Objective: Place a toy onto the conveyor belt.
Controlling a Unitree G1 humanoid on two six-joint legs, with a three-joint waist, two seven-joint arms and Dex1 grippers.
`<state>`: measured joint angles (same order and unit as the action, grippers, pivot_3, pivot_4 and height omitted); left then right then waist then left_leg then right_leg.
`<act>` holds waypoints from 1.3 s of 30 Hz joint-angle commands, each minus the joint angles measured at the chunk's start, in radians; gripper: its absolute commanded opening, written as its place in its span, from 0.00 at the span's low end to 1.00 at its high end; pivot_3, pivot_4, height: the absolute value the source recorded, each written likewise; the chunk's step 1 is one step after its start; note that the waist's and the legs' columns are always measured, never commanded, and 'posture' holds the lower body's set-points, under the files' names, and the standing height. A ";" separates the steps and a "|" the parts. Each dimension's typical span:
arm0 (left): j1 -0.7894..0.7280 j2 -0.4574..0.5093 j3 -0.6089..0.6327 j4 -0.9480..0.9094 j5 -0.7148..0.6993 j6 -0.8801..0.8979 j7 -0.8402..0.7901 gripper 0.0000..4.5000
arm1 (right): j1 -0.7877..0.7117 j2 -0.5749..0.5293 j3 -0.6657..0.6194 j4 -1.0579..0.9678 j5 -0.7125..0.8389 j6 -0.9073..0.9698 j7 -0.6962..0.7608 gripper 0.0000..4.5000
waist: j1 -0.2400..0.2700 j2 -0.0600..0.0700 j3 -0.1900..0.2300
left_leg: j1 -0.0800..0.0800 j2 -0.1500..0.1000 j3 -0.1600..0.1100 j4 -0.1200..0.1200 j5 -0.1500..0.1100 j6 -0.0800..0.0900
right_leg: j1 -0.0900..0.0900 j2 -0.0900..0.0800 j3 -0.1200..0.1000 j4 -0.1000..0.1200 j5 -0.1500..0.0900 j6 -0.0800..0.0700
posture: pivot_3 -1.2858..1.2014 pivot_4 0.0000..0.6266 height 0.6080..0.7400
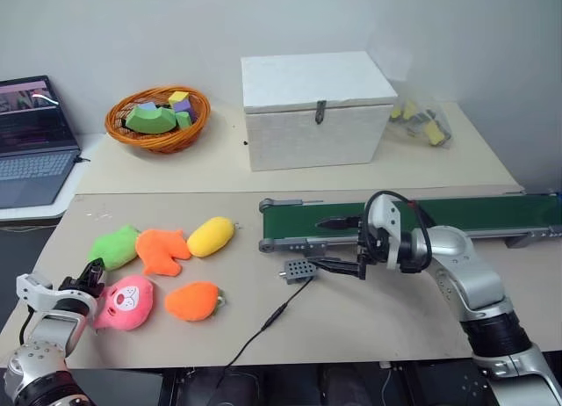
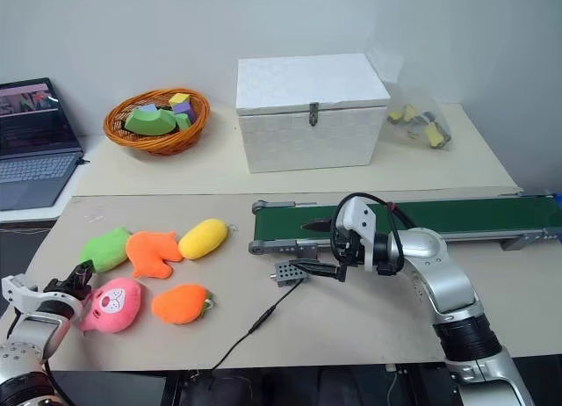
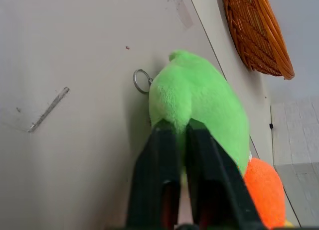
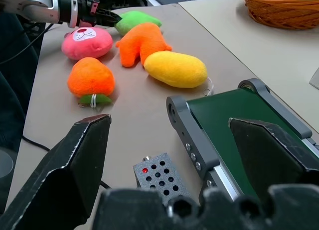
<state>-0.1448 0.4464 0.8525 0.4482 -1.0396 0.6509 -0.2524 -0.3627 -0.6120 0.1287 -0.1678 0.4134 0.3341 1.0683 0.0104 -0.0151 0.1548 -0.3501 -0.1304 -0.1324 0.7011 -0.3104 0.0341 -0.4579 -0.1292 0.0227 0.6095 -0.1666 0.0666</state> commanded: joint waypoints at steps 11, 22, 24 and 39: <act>0.025 -0.038 0.009 -0.448 -0.026 -0.174 -0.052 0.00 | -0.017 0.009 -0.027 -0.008 0.005 -0.024 -0.005 1.00 | 0.000 -0.005 0.001 | 0.000 0.003 0.001 0.000 -0.001 -0.001 | 0.000 0.002 0.000 -0.002 0.001 -0.001 | 0.52 0.24 1.00; -0.115 0.229 -0.649 -0.848 0.532 -0.131 0.055 0.00 | -0.042 0.052 -0.019 0.027 -0.003 -0.027 -0.012 1.00 | 0.002 -0.005 0.001 | 0.000 0.003 0.003 0.000 -0.001 -0.001 | 0.001 0.004 0.002 -0.001 0.001 -0.002 | 0.52 0.24 1.00; -0.197 0.259 -0.806 -0.796 0.714 -0.183 0.056 0.00 | -0.043 0.061 -0.020 0.027 -0.005 -0.027 -0.018 1.00 | 0.003 -0.005 0.002 | 0.001 0.004 0.005 -0.001 -0.001 -0.001 | 0.001 0.005 0.003 -0.002 0.002 -0.003 | 0.52 0.24 1.00; -0.477 0.189 -1.477 -0.408 1.625 -0.901 -0.014 0.00 | 0.030 0.079 -0.068 -0.068 0.002 -0.027 -0.119 1.00 | -0.009 -0.005 0.002 | -0.005 0.007 0.007 -0.006 0.000 -0.001 | -0.004 0.010 0.006 -0.014 0.006 -0.002 | 0.52 0.24 1.00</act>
<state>-0.6215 0.6392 -0.6187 0.0397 0.5434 -0.1975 -0.2689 -0.3343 -0.5306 0.0988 -0.1862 0.4052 0.3311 0.9572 0.0017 -0.0202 0.1563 -0.3548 -0.1234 -0.1252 0.6951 -0.3105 0.0329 -0.4620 -0.1192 0.0282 0.5948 -0.1608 0.0647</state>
